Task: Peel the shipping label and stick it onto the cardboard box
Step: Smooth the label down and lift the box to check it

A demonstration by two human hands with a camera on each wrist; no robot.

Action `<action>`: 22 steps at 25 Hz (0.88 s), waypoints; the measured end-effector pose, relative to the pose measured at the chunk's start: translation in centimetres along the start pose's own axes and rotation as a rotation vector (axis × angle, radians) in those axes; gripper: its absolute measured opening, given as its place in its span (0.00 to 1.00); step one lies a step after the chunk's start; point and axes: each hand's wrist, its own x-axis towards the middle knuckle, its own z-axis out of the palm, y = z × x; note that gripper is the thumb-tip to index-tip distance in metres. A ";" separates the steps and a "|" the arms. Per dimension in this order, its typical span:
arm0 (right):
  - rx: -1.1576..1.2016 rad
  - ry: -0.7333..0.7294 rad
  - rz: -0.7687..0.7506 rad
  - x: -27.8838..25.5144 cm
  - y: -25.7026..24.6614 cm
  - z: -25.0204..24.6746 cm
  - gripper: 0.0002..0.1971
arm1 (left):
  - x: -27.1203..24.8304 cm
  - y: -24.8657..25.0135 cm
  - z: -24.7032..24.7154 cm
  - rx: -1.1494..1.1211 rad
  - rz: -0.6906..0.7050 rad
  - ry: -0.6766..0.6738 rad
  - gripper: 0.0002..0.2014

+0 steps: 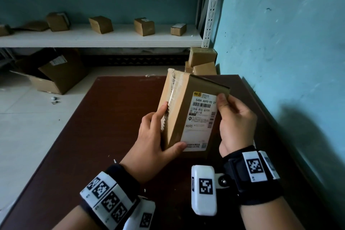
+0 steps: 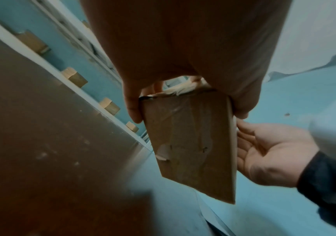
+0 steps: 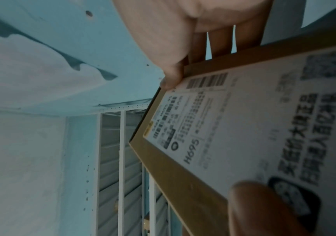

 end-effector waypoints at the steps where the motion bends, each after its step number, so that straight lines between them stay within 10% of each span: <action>1: 0.025 0.013 0.024 0.1 -0.1 -0.1 0.05 | 0.0 0.0 -0.1 -0.022 -0.008 -0.007 0.52; 8: -0.049 -0.161 -0.036 -1.5 -1.1 1.2 0.40 | -0.3 0.9 1.5 0.116 0.040 0.102 0.50; 15: 0.058 0.042 -0.039 0.1 -0.9 -0.2 0.05 | -0.4 1.0 0.0 -0.051 0.040 0.053 0.48; 19: -0.049 -0.124 -0.054 -0.6 -1.4 0.4 0.07 | 0.2 0.4 -0.4 -0.288 -0.023 0.067 0.49; 22: -0.119 -0.267 -0.088 -2.1 -1.5 1.4 0.33 | -0.1 0.5 0.6 -0.113 -0.003 0.084 0.47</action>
